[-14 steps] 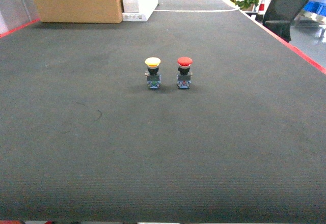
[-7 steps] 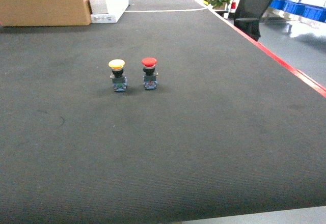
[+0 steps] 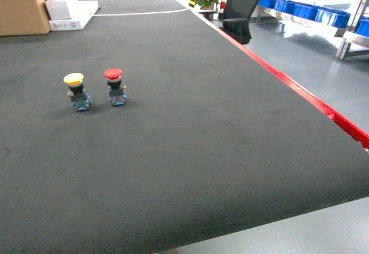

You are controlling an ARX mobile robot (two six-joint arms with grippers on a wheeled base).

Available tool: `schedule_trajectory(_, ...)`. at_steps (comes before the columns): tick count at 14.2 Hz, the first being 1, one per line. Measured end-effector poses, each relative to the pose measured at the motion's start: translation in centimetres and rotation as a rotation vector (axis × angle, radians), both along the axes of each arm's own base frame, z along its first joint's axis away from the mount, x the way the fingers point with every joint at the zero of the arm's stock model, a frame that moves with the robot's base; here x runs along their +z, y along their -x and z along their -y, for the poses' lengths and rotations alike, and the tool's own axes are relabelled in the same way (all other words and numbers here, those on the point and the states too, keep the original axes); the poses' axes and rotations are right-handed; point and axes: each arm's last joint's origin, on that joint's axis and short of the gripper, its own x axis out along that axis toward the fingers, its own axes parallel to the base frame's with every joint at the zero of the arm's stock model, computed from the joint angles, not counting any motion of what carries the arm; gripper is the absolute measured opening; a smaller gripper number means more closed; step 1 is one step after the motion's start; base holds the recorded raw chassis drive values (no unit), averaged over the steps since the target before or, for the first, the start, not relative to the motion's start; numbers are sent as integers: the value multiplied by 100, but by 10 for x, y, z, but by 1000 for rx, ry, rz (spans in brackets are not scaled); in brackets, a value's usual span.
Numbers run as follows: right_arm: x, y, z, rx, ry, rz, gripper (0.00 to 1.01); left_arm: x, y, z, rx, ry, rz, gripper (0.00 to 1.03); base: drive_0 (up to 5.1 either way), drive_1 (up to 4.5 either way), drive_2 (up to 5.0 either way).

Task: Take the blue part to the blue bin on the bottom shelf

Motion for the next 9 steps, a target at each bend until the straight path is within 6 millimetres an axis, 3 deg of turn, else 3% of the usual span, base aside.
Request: schedule_trajectory(9, 0, 0, 0, 0, 0, 0, 98, 0, 0, 0, 0, 0, 0, 43, -160, -160, -160)
